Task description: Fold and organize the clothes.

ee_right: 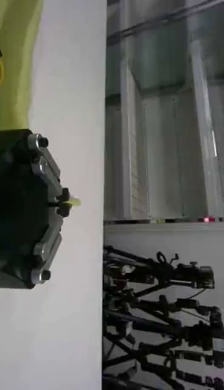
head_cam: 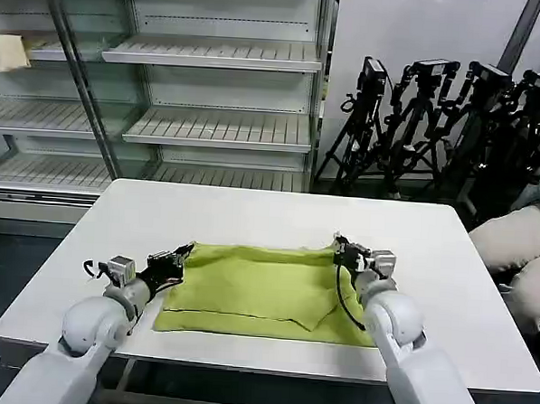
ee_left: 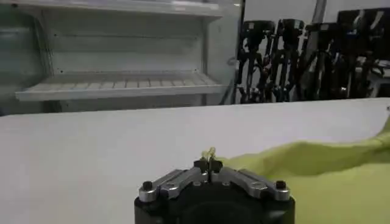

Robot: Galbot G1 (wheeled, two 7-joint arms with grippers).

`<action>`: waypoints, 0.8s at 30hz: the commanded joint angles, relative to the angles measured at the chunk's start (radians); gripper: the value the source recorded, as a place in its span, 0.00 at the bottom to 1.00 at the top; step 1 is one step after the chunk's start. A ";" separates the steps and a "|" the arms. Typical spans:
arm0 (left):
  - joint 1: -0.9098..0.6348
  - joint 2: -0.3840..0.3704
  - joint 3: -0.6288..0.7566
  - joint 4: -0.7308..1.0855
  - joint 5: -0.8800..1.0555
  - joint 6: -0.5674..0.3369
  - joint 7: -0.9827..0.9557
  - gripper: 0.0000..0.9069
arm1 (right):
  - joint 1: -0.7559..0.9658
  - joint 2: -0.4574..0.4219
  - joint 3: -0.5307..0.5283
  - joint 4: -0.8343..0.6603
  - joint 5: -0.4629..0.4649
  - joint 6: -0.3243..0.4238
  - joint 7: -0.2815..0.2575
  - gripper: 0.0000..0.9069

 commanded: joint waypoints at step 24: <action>0.223 0.033 -0.045 -0.168 0.057 -0.011 -0.010 0.30 | -0.231 -0.048 0.096 0.190 -0.048 0.000 -0.032 0.26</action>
